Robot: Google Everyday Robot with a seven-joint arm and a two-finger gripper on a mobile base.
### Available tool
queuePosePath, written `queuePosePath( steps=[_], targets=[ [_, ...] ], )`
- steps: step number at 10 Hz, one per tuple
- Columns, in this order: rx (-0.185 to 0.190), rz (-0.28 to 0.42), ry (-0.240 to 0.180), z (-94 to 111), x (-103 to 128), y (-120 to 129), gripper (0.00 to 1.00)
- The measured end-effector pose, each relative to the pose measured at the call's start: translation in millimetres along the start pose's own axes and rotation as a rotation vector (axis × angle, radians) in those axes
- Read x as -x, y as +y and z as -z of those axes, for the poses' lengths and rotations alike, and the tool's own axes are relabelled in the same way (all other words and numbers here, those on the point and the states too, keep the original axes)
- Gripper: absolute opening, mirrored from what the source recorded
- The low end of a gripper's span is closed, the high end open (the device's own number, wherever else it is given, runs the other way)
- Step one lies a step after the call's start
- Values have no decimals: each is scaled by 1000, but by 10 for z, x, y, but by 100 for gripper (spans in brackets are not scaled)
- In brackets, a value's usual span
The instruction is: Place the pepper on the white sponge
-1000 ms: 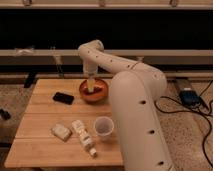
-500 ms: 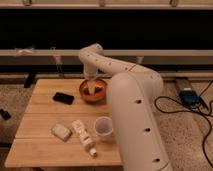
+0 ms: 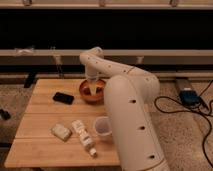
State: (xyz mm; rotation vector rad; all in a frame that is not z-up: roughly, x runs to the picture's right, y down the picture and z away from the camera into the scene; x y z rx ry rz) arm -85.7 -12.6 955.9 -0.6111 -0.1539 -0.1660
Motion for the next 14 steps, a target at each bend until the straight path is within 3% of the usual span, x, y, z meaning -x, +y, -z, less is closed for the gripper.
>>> queuePosePath(
  steps=[7, 12, 14],
  targets=[
    [43, 16, 14, -301, -118, -69, 74],
    [74, 29, 17, -386, -148, -63, 26],
    [86, 29, 15, -391, -159, -34, 16]
  ],
)
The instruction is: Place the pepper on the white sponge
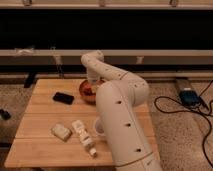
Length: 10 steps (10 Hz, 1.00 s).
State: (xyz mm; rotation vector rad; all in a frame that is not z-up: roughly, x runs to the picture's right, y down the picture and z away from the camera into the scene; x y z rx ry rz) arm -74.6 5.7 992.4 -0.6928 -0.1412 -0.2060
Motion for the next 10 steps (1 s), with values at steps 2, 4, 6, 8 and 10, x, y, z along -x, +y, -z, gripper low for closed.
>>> queuePosePath(
  steps=[2, 4, 6, 8, 10],
  targets=[
    [-3, -1, 0, 62, 13, 83, 16],
    [-24, -8, -4, 311, 62, 188, 16],
    [-43, 5, 2, 697, 208, 405, 16],
    [-46, 39, -1, 929, 466, 636, 16],
    [-32, 90, -17, 1036, 814, 937, 16]
  ],
)
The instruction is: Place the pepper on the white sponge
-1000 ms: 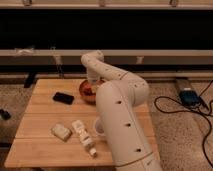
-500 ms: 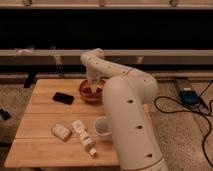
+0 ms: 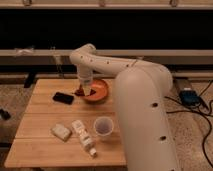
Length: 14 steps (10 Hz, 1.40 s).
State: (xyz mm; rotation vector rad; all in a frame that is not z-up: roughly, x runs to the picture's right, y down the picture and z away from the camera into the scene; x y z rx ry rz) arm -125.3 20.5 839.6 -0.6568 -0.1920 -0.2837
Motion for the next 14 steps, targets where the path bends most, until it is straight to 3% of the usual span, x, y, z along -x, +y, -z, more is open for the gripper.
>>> queuePosePath(
  steps=[7, 14],
  targets=[
    [74, 264, -93, 169, 1289, 1018, 16],
    [78, 277, -100, 176, 1326, 1049, 16]
  ],
)
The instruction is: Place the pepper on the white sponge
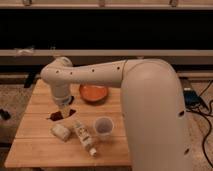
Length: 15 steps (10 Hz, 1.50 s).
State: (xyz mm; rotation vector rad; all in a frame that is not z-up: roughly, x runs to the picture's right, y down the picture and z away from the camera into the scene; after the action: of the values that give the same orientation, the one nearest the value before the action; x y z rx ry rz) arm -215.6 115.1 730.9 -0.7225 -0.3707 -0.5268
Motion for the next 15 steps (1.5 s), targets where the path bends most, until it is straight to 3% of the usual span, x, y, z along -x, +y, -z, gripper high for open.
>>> queuePosePath(
  steps=[5, 10, 15],
  targets=[
    [44, 74, 4, -321, 232, 82, 16],
    [117, 177, 37, -628, 589, 163, 16],
    [150, 201, 78, -904, 637, 129, 16]
  ],
)
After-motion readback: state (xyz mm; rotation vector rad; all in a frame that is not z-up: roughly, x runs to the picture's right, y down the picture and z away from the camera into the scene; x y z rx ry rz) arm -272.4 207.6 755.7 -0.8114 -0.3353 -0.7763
